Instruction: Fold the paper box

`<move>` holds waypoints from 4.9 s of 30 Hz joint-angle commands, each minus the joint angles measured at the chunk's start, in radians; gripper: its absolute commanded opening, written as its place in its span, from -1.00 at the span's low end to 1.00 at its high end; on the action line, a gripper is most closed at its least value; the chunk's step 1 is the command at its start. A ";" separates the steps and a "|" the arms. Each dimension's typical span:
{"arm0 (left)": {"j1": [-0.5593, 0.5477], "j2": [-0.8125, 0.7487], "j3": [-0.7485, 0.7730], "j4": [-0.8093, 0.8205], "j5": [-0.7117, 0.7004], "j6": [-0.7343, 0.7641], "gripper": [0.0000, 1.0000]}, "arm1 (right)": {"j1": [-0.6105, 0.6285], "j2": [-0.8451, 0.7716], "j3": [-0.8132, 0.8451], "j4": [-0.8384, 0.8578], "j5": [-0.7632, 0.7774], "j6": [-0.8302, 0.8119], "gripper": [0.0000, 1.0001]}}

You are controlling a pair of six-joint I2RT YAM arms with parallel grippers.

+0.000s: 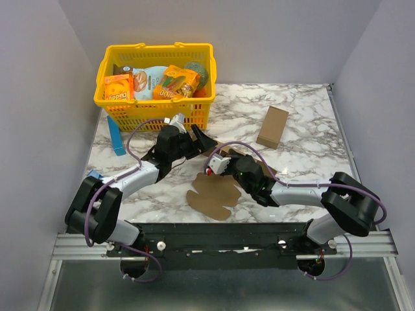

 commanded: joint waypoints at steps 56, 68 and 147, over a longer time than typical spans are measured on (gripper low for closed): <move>-0.088 -0.011 -0.171 0.315 -0.412 -0.348 -1.00 | -0.070 -0.622 -0.208 -0.392 -0.041 1.965 0.56; -0.088 -0.006 -0.185 0.324 -0.395 -0.363 -1.00 | -0.460 -0.516 -0.257 -0.130 -0.538 1.929 0.55; -0.123 -0.057 -0.289 0.320 -0.436 -0.474 -1.00 | -0.376 -0.022 -0.090 0.191 -0.511 2.014 0.04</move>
